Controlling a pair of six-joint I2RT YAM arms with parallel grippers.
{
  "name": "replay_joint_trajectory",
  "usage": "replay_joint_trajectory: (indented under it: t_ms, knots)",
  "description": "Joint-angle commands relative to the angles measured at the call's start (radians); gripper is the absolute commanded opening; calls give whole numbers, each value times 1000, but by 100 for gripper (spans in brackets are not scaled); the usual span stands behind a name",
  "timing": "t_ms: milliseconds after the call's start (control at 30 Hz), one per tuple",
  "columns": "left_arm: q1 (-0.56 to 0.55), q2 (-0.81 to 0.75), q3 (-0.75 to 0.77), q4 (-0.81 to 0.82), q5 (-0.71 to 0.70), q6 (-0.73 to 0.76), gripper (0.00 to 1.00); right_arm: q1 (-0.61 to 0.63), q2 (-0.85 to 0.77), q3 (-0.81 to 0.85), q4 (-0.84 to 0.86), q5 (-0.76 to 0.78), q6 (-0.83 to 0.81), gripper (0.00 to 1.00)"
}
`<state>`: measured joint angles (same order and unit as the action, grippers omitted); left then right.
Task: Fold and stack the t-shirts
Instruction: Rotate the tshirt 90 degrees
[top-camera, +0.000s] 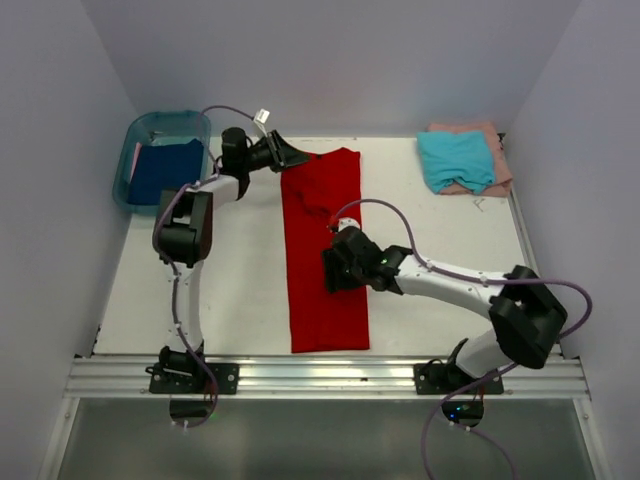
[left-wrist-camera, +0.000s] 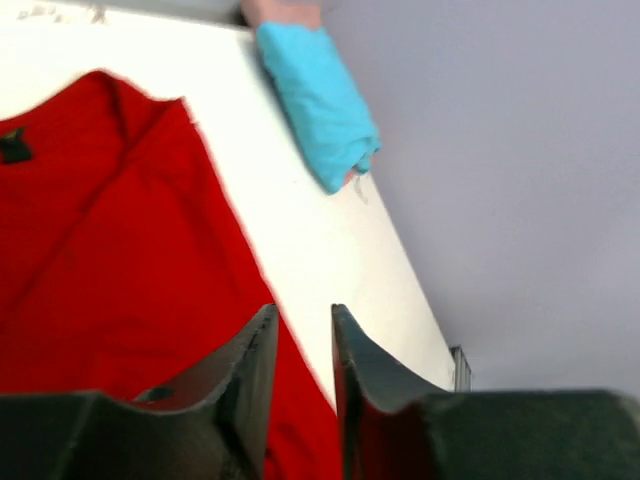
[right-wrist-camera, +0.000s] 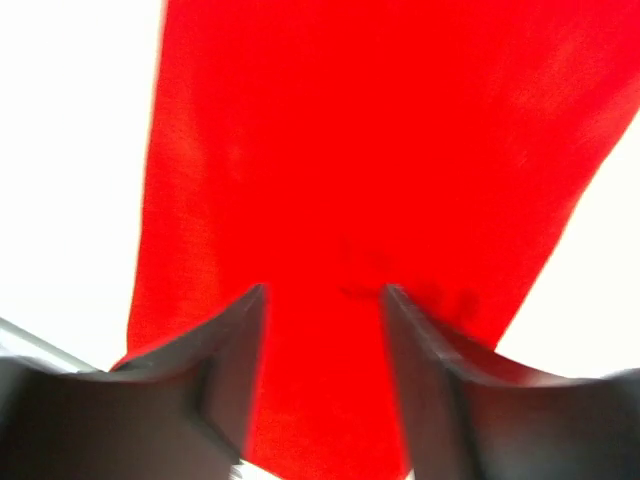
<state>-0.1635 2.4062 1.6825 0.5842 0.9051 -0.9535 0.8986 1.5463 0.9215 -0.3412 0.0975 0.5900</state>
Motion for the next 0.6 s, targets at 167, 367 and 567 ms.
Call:
replay_joint_trajectory:
  t_ms: [167, 367, 567]
  knots:
    - [-49, -752, -516, -357, -346, 332, 40, 6, -297, -29, -15, 145, -55, 81]
    - [-168, -1021, -1001, -492, -471, 323, 38, 3, -412, -136, -99, 244, 28, 77]
    - [-232, -1208, -1214, -537, -518, 280, 38, -10, -609, -289, -62, 170, 152, 71]
